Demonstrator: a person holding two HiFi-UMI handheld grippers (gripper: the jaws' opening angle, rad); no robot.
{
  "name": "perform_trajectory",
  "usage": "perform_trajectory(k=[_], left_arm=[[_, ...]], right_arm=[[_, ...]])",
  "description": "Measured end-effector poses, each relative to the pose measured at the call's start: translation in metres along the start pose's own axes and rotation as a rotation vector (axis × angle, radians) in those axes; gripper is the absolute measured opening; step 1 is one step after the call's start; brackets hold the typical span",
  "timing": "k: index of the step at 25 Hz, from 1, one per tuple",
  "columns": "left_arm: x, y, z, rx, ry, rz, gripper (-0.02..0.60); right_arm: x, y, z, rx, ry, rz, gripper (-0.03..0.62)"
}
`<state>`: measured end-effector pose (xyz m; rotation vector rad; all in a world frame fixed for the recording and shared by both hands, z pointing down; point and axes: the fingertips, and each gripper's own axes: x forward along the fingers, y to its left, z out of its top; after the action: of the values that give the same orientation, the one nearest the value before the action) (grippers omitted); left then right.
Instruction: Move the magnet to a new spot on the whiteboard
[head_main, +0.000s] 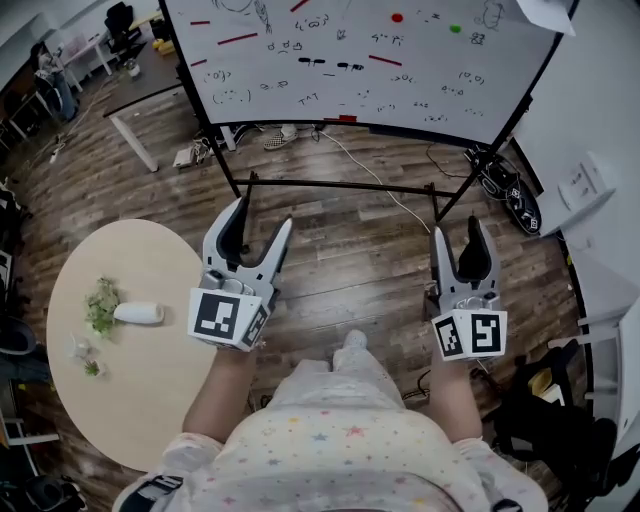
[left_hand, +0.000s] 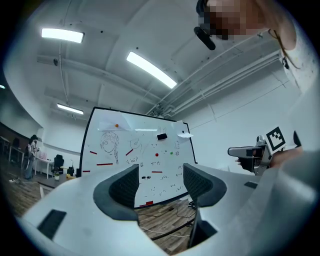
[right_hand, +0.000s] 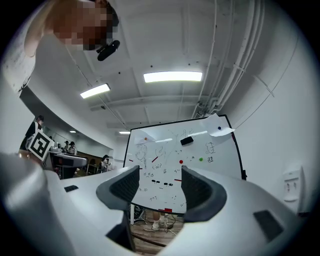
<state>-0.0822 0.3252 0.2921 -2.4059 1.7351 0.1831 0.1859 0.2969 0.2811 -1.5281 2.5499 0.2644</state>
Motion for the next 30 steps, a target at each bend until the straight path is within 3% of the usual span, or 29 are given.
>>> perform_trajectory(k=[11,21,30], left_arm=[[0.098,0.016,-0.048,-0.044,0.054,-0.005,0.258],[0.206,0.039,-0.054,-0.013,0.012,0.072,0.258],[0.277,0.077,-0.076,-0.042,0.006,0.064,0.258]], right_arm=[[0.089,-0.043,-0.05,0.02,0.045,0.054,0.284],[0.19,-0.113,-0.054,0.014,0.001,0.105,0.288],[0.263,-0.131,-0.079,0.023,0.012,0.093,0.288]])
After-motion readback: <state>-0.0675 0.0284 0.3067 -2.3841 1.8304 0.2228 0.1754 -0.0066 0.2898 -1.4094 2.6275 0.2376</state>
